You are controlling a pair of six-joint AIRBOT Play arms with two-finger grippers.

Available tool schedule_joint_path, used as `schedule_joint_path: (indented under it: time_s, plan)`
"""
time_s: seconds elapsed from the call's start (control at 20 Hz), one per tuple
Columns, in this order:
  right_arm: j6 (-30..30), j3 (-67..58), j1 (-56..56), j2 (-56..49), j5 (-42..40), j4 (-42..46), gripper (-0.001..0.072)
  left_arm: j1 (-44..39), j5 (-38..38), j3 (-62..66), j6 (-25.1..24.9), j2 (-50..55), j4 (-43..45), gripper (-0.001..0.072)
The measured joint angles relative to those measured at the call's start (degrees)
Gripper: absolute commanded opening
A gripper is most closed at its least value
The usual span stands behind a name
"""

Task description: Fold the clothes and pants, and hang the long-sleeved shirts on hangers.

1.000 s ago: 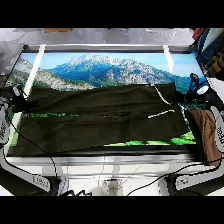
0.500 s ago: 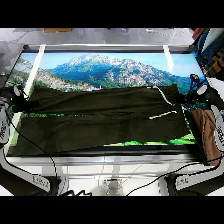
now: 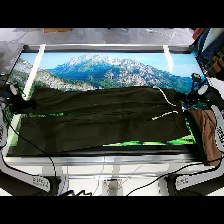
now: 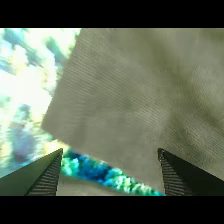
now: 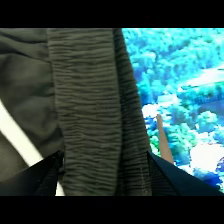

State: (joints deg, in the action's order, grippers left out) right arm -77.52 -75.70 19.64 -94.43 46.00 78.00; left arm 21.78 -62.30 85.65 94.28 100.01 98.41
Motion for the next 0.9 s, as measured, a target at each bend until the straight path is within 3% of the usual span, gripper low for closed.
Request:
schedule_joint_path:
  time_s: [0.15,0.2,0.3,0.5,0.7,0.9]
  plan:
    - [0.0,0.0,0.0,2.64,0.63,1.73,0.0583,0.24,-0.09,0.07,0.74,-4.81,1.31,0.0398]
    - [0.0,0.0,0.0,3.82,1.11,2.43,0.0478,0.39,-0.15,0.07,0.94,-6.82,2.12,0.0299]
    - [0.04,0.0,0.0,6.67,2.95,4.44,0.0046,0.52,-0.13,0.07,1.16,-11.1,3.19,0.0014]
    - [0.02,0.0,0.09,12.83,11.76,9.16,0.0041,0.74,0.72,0.07,1.33,-18.43,4.46,0.0018]
    - [-0.5,1.03,2.4,15.98,27.82,11.78,0.0038,0.26,0.0,0.04,1.09,-21.97,3.54,0.0018]
    - [0.68,10.19,9.51,22.95,35.43,7.15,0.0038,-0.5,-0.94,-1.53,-7.26,-22.88,-2.95,0.0017]
